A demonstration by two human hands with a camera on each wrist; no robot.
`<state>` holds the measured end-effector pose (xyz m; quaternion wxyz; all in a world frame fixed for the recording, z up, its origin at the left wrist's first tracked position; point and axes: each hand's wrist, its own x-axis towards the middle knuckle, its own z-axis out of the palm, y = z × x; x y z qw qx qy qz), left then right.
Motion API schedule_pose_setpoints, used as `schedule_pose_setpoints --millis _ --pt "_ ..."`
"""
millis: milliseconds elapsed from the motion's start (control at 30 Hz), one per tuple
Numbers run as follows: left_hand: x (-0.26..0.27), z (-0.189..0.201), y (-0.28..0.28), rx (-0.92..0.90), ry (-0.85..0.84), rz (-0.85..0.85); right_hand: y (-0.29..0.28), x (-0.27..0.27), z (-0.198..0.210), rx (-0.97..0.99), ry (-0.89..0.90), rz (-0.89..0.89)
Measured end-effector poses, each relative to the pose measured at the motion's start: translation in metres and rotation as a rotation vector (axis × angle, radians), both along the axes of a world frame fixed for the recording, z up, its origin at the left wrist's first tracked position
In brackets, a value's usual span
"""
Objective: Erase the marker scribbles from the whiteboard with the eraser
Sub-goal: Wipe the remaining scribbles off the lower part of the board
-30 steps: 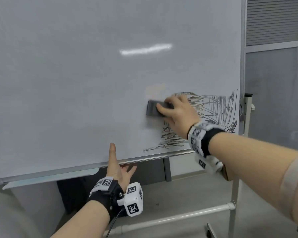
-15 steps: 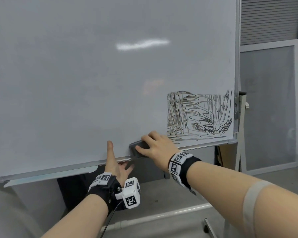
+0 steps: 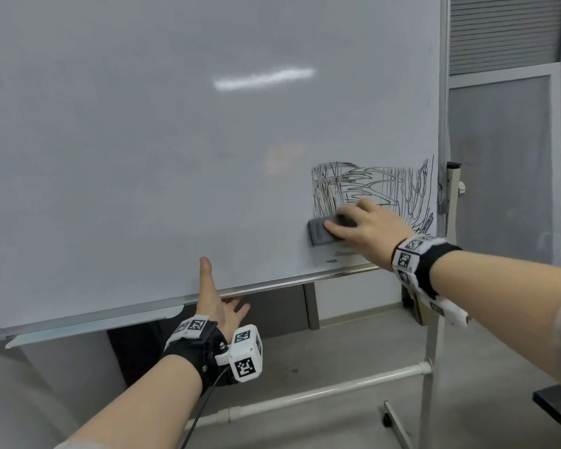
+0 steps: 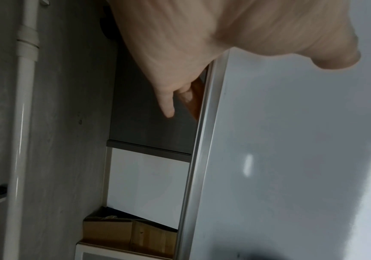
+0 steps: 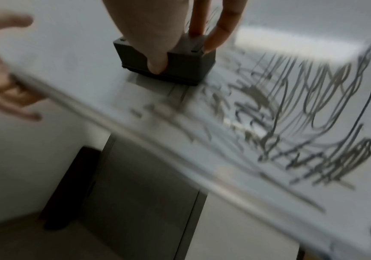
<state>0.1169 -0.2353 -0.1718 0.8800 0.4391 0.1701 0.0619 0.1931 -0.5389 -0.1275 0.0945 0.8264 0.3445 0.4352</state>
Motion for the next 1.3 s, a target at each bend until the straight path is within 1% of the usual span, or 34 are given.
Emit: schedule_pose_setpoints --millis 100,200,267,333,400,500,567,600,633,667,733,767,867,900,967,1033,1067,1133,1200,1300 --pt "-0.001 0.000 0.001 -0.005 -0.005 -0.009 0.002 0.006 0.051 0.187 -0.022 0.004" --pt "0.001 -0.001 -0.002 -0.008 0.001 -0.007 0.001 0.013 0.104 0.407 -0.025 -0.071" --pt "0.004 -0.002 -0.001 -0.014 -0.001 0.005 0.007 0.018 0.116 0.457 -0.034 -0.088" --pt "0.006 -0.004 0.001 -0.013 -0.014 0.009 0.013 0.019 0.104 0.452 -0.058 -0.049" --pt "0.007 -0.004 0.003 -0.010 -0.024 0.002 0.018 0.018 0.074 0.407 -0.052 0.031" --pt "0.008 -0.005 0.003 -0.006 -0.030 -0.013 0.024 0.015 0.007 0.277 0.016 0.108" --pt "0.009 -0.006 0.001 -0.010 -0.030 -0.010 0.028 0.011 -0.038 0.142 0.089 0.135" --pt "0.009 -0.007 0.001 -0.013 -0.030 -0.006 0.030 0.008 -0.053 0.086 0.110 0.139" --pt "0.010 -0.007 0.002 -0.016 -0.033 0.000 0.030 0.006 -0.059 0.040 0.118 0.139" --pt "0.010 -0.008 0.004 -0.019 -0.035 0.004 0.030 0.004 -0.058 -0.005 0.113 0.143" --pt "0.010 -0.009 0.005 -0.019 -0.034 0.004 0.026 0.003 -0.036 -0.059 0.075 0.139" --pt "0.010 -0.009 0.005 -0.019 -0.030 0.007 0.024 0.005 -0.020 -0.020 0.048 0.123" --pt "0.009 -0.007 0.003 -0.013 -0.025 -0.005 0.016 0.014 0.045 0.326 0.017 0.078" --pt "0.008 -0.007 0.003 -0.011 -0.027 -0.008 0.013 0.015 0.065 0.414 0.021 0.066" --pt "0.008 -0.008 0.003 -0.008 -0.028 -0.007 0.008 0.016 0.094 0.506 0.037 0.020" --pt "0.008 -0.007 0.003 -0.004 -0.029 -0.001 0.006 0.017 0.101 0.582 0.036 0.003" --pt "0.008 -0.007 0.002 0.000 -0.027 0.000 0.007 0.017 0.096 0.595 0.026 0.008" --pt "0.009 -0.007 0.003 0.007 -0.022 0.001 0.010 0.018 0.069 0.551 0.016 0.036" --pt "0.010 -0.008 0.004 0.011 -0.010 0.001 0.012 0.016 0.032 0.476 0.031 0.077" --pt "0.011 -0.008 0.004 0.018 -0.003 0.001 0.010 0.005 -0.026 0.340 0.102 0.117"
